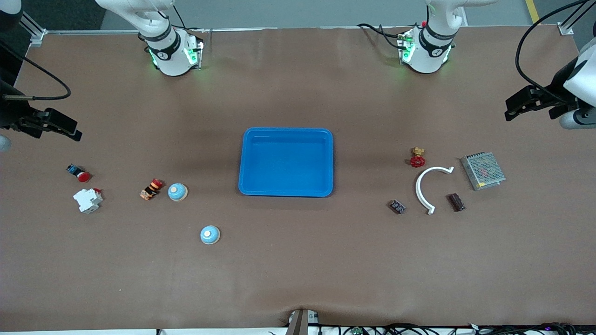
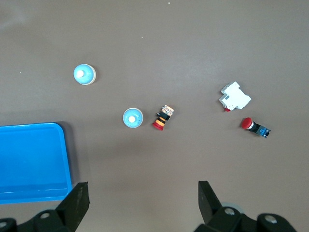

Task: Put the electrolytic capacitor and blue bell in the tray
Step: 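Reach the left gripper to the capacitor while the right gripper reaches the bell, then grasp the capacitor with the left gripper while the right gripper grasps the bell, then lower the capacitor into the blue tray with the left gripper and release, then drop the bell with the right gripper while the left gripper reaches the capacitor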

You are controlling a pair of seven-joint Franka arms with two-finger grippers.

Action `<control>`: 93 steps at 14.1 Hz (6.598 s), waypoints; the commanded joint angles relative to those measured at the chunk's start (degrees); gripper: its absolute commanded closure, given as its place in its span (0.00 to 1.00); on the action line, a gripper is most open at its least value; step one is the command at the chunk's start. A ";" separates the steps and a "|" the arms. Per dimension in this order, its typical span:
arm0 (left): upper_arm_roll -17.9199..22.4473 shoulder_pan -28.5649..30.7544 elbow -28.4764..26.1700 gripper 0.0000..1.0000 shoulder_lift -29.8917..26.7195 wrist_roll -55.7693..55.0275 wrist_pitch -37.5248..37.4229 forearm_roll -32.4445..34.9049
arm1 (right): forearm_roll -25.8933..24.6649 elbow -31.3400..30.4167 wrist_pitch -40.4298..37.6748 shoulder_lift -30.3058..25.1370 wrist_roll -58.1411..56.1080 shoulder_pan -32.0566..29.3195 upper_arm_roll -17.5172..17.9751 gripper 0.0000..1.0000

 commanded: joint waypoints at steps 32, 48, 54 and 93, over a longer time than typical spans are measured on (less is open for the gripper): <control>-5.78 -6.54 -29.06 0.06 21.62 -50.72 55.15 1.24 | 0.52 -32.01 47.81 13.56 15.87 8.12 0.70 0.00; -5.07 -6.72 -18.77 0.88 37.19 -54.60 62.47 2.38 | -0.01 -37.11 64.26 23.42 15.25 6.98 0.43 0.00; -5.16 -13.03 -18.77 1.00 30.61 -60.73 55.10 2.38 | -0.01 -37.11 66.19 24.65 15.25 6.98 0.43 0.00; -5.25 -14.91 -7.61 0.00 26.91 -74.05 30.04 9.41 | 0.08 -27.71 59.60 26.04 58.14 33.69 0.61 1.00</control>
